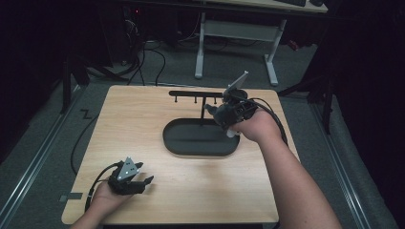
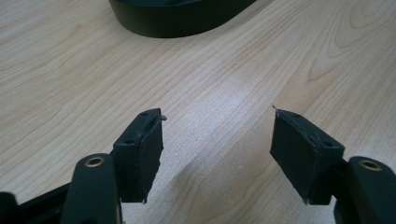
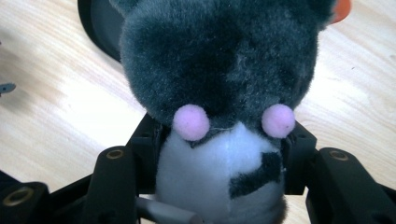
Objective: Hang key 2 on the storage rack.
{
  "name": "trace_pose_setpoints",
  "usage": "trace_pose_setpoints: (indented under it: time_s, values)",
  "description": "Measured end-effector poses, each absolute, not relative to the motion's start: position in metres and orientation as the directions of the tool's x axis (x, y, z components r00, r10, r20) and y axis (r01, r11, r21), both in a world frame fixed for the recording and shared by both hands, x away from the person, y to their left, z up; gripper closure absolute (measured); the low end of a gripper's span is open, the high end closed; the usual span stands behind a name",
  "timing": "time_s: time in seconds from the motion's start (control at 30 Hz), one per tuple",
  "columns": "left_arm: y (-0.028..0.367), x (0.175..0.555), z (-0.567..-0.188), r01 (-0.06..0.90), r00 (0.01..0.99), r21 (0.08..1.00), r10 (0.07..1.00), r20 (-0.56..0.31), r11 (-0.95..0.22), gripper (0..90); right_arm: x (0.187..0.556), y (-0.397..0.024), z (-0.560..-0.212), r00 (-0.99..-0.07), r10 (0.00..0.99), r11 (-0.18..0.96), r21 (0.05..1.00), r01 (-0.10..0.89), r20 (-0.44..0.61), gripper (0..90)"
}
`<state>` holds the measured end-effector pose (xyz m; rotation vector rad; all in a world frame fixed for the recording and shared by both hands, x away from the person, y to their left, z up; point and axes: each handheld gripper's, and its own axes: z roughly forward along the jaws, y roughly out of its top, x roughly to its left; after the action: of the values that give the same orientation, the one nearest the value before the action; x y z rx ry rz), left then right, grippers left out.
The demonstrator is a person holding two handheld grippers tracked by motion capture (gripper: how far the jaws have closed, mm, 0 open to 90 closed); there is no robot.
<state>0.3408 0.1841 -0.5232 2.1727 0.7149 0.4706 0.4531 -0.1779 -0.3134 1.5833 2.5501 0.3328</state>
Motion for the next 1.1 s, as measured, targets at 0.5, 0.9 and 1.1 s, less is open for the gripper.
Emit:
trace_pose_setpoints:
  time_s: [0.5,0.9,1.1]
  values:
    - [0.184,0.341,-0.524,0.335,0.778,0.772,0.62,0.096,-0.54,34.4,0.469,-0.177,-0.322,-0.405,0.914,0.398,0.255,0.881,-0.027,46.8]
    - [0.181,0.34,-0.525,0.332,0.785,0.767,0.611,0.099,-0.55,34.5,0.47,-0.179,-0.357,-0.403,0.915,0.391,0.234,0.89,0.002,46.8]
    - [0.18,0.34,-0.525,0.331,0.787,0.766,0.609,0.098,-0.551,34.5,0.475,-0.179,-0.379,-0.397,0.918,0.381,0.245,0.892,0.02,46.1]
